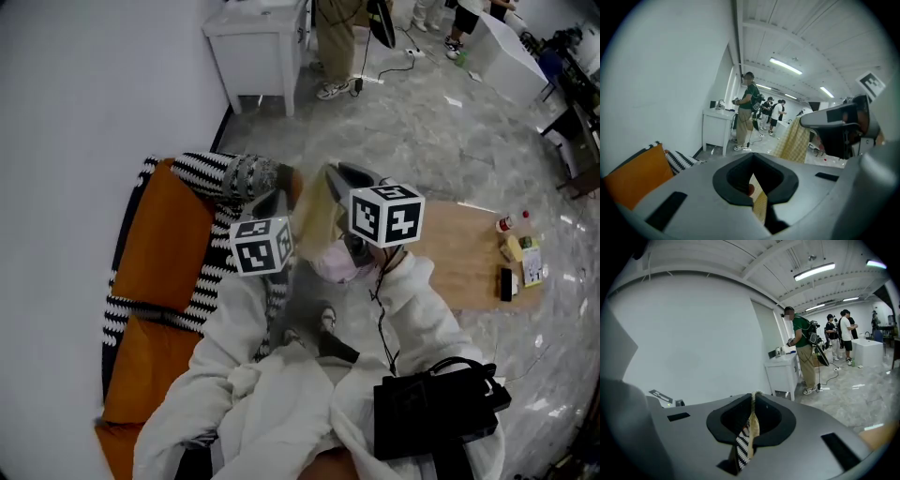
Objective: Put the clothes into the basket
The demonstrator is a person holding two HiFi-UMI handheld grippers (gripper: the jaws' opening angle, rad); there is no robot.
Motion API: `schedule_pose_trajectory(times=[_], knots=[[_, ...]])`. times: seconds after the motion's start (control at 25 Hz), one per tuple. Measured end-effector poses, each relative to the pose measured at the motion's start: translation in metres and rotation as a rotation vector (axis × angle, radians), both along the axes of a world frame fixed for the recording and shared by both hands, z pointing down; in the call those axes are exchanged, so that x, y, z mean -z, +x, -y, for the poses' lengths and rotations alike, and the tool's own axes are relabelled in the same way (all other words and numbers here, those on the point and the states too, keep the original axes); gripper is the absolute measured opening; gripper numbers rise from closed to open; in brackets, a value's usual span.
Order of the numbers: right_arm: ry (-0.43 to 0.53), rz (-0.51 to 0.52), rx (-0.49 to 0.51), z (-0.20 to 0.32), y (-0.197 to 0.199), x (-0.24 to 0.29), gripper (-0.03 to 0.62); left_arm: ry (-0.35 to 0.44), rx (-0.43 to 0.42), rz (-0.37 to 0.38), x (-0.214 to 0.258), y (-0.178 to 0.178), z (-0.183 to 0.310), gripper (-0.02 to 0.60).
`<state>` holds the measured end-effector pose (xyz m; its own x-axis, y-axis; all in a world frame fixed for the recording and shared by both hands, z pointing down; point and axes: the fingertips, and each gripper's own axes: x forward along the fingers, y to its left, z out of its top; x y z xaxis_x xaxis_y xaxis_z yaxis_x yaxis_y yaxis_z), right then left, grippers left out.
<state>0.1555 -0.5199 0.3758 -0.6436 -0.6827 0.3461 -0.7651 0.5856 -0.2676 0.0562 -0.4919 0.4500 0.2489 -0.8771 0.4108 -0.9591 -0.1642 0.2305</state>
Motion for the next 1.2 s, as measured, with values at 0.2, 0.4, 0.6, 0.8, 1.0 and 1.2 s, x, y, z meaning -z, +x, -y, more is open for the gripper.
schedule_pose_trajectory(times=[0.2,0.4,0.6,0.8,1.0,1.2], knots=[[-0.062,-0.012,-0.045,0.005,0.037,-0.036,0.038,-0.04,-0.078,0.019,-0.027,0.045,0.006,0.0],[-0.189,-0.054,-0.085,0.006,0.072,-0.108,0.038,-0.091,-0.108,0.02,-0.062,0.066,0.019,0.0],[-0.307,-0.048,-0.14,0.01,0.097,-0.186,0.038,-0.185,-0.106,-0.01,-0.127,0.076,0.029,0.0],[-0.39,-0.055,-0.169,0.017,0.109,-0.252,0.038,-0.286,-0.102,-0.01,-0.193,0.084,0.035,0.0],[-0.457,-0.062,-0.182,0.018,0.121,-0.298,0.038,-0.335,-0.1,-0.016,-0.223,0.1,0.037,0.0],[-0.585,-0.087,-0.205,0.011,0.126,-0.342,0.153,-0.36,-0.098,-0.013,-0.237,0.103,0.04,0.0]])
